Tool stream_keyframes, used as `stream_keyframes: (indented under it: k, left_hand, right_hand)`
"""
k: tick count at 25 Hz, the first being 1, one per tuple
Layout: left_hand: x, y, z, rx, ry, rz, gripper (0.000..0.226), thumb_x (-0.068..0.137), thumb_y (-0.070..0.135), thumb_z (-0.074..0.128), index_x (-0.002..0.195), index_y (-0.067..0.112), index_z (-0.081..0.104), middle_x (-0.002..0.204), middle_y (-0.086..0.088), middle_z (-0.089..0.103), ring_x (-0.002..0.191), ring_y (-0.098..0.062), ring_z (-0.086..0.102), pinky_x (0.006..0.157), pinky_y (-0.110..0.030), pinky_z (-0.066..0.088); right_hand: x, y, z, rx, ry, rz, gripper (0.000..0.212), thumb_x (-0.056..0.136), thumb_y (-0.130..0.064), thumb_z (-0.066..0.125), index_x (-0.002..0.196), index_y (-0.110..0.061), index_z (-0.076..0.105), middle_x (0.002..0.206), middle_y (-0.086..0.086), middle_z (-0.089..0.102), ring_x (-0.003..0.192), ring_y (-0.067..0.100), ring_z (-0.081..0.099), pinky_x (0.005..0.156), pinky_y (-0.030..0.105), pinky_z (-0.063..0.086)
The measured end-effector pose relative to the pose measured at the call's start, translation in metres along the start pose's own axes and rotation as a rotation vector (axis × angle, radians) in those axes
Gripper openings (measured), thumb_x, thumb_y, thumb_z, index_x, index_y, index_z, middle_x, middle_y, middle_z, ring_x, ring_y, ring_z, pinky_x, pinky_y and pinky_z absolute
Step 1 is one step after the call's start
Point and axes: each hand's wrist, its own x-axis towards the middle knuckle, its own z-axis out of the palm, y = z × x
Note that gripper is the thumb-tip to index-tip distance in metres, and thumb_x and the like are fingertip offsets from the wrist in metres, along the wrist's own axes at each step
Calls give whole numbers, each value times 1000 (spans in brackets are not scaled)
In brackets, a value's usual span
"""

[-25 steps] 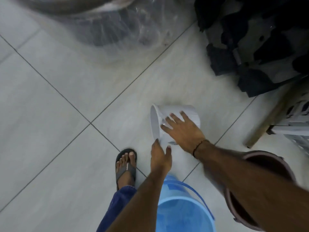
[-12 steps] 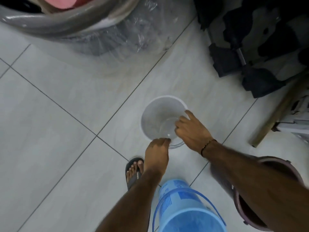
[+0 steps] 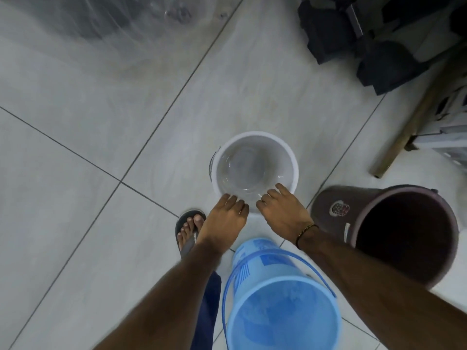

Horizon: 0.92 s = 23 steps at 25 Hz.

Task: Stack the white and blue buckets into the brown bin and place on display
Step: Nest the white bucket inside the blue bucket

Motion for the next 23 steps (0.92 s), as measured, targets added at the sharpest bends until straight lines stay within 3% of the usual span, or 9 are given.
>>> stream_keyframes:
  k: [3,5,8,12,18,21,23]
  left_hand:
    - [-1,-8,-7,58,-42,51,26,76,13,78,101,10,71,96,-9,75,88,-25,70,90,-36,53]
    - [-3,-10,-23,71,-82,68,28,70,15,83,96,13,73,91,-7,77,81,-23,72,82,-33,57]
    - [-18,1,-69,98,-122,86,25,68,11,81,91,13,72,83,-6,76,73,-24,71,72,-33,57]
    - [-67,62,-175,88,-63,40,16,65,10,81,70,14,67,63,-5,69,57,-27,65,60,-32,51]
    - [-187,212,-282,66,-16,-50,24,52,8,83,63,18,63,56,0,63,54,-23,61,57,-29,46]
    - [-239,272,-269,36,-119,-45,31,44,8,84,66,18,65,59,0,63,56,-23,60,58,-30,47]
    - [-260,292,-232,11,-191,-45,33,45,10,86,71,18,67,64,0,65,59,-22,60,60,-31,51]
  right_hand:
    - [-8,-1,-5,69,-53,51,9,83,-9,67,89,-16,70,84,7,73,79,28,67,79,37,52]
    - [-19,0,-23,92,-80,88,17,87,-4,57,94,-15,68,91,7,72,82,28,67,69,33,50]
    - [-51,-3,-69,104,-34,88,24,90,-1,49,99,-14,67,99,8,70,88,30,67,67,33,46]
    - [-146,-16,-145,120,-18,82,24,92,0,47,102,-13,64,104,9,69,92,31,66,64,33,37]
    - [-333,-64,-199,150,59,72,20,90,-3,51,97,-14,65,100,8,69,91,31,67,67,34,44]
    - [-398,-100,-177,181,-62,55,10,84,-6,63,87,-14,68,87,9,72,80,31,68,66,35,50]
    - [-414,-121,-146,166,-66,55,17,64,-11,84,66,-18,68,64,5,69,57,26,67,53,31,51]
